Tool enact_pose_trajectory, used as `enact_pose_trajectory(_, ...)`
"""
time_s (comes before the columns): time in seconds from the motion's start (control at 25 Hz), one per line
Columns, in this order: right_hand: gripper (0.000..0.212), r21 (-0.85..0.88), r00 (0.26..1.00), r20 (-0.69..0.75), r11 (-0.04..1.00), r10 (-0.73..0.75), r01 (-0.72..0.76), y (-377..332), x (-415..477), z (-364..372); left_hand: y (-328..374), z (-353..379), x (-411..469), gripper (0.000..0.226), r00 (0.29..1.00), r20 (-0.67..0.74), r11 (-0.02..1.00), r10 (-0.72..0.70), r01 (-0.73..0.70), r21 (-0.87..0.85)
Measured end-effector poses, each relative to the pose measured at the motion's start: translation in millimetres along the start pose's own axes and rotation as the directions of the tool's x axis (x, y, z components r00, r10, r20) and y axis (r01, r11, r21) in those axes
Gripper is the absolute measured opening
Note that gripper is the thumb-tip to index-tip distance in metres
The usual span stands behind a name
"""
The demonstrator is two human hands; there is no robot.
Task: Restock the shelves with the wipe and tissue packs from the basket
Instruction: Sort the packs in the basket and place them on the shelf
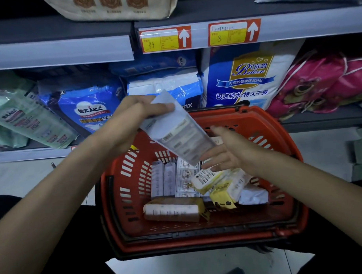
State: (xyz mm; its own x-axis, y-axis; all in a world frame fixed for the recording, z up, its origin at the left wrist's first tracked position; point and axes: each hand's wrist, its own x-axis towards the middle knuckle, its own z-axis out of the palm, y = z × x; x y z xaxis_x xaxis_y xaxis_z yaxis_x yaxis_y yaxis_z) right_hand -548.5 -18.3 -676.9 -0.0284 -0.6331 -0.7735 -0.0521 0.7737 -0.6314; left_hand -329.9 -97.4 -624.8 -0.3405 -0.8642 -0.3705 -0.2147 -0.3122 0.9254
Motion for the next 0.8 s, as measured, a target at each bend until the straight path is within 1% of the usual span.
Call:
enact_pose_trajectory(0.08,0.058,0.235,0.999,0.038,0.971,0.025,-0.033,-6,-4,-4,4,-7,-5,0.049,0.996,0.065,0.994,0.066,-0.060,-0.091)
enact_pose_trajectory(0.12,0.061,0.338,0.998,0.056,0.940,0.033,-0.050,-8,-6,-6,5,-8,-8,0.047,0.987,0.107,0.988,0.119,-0.107,-0.111)
enact_pose_trajectory(0.2,0.063,0.491,0.996,0.082,0.868,0.046,-0.080,-12,-9,-7,5,-6,-17,0.027,0.947,0.233,0.976,0.220,-0.214,-0.052)
enact_pose_trajectory(0.24,0.059,0.530,0.996,0.084,0.844,0.042,-0.081,-12,-11,-7,6,-3,-23,0.017,0.908,0.343,0.966,0.241,-0.258,0.007)
enact_pose_trajectory(0.28,0.049,0.539,0.997,0.077,0.840,0.026,-0.063,-10,-10,-4,6,-1,-29,0.012,0.859,0.453,0.953,0.238,-0.296,0.060)
enact_pose_trajectory(0.32,0.035,0.530,0.998,0.057,0.847,0.006,-0.035,-8,-8,-2,4,2,-35,0.013,0.823,0.521,0.944,0.226,-0.317,0.092)
enact_pose_trajectory(0.36,0.025,0.529,0.999,0.035,0.849,-0.019,-0.003,-5,-6,0,2,5,-39,0.019,0.824,0.518,0.939,0.230,-0.328,0.105)
enact_pose_trajectory(0.4,0.023,0.533,0.999,0.012,0.846,-0.044,0.031,-3,-5,1,1,10,-43,0.028,0.861,0.443,0.941,0.248,-0.323,0.100)
enact_pose_trajectory(0.44,0.025,0.540,0.998,-0.015,0.840,-0.060,0.059,-2,-5,1,-1,13,-43,0.040,0.907,0.325,0.946,0.267,-0.311,0.089)
enact_pose_trajectory(0.48,0.030,0.550,0.996,-0.042,0.830,-0.081,0.091,-2,-5,-2,-4,14,-42,0.049,0.937,0.201,0.948,0.285,-0.306,0.085)
enact_pose_trajectory(0.52,0.033,0.560,0.992,-0.068,0.819,-0.105,0.125,-4,-6,-5,-7,14,-39,0.055,0.948,0.094,0.946,0.303,-0.311,0.091)
enact_pose_trajectory(0.6,0.034,0.564,0.978,-0.133,0.799,-0.161,0.208,-10,-8,-12,-7,9,-31,0.057,0.956,-0.077,0.959,0.283,-0.280,0.046)
enact_pose_trajectory(0.64,0.033,0.550,0.964,-0.179,0.792,-0.198,0.265,-13,-10,-15,-6,6,-27,0.054,0.960,-0.126,0.968,0.251,-0.252,0.009)
enact_pose_trajectory(0.68,0.035,0.539,0.944,-0.227,0.777,-0.239,0.326,-17,-14,-16,-4,2,-25,0.047,0.965,-0.141,0.975,0.219,-0.221,0.007)
enact_pose_trajectory(0.72,0.039,0.525,0.918,-0.273,0.755,-0.288,0.393,-21,-18,-17,-2,1,-26,0.038,0.975,-0.117,0.982,0.188,-0.184,0.049)
enact_pose_trajectory(0.76,0.045,0.517,0.889,-0.313,0.725,-0.334,0.455,-25,-23,-16,-1,3,-28,0.031,0.988,-0.046,0.984,0.148,-0.142,0.110)
enact_pose_trajectory(0.8,0.050,0.509,0.859,-0.345,0.695,-0.377,0.509,-29,-28,-17,-1,6,-31,0.035,0.993,0.063,0.979,0.098,-0.108,0.171)
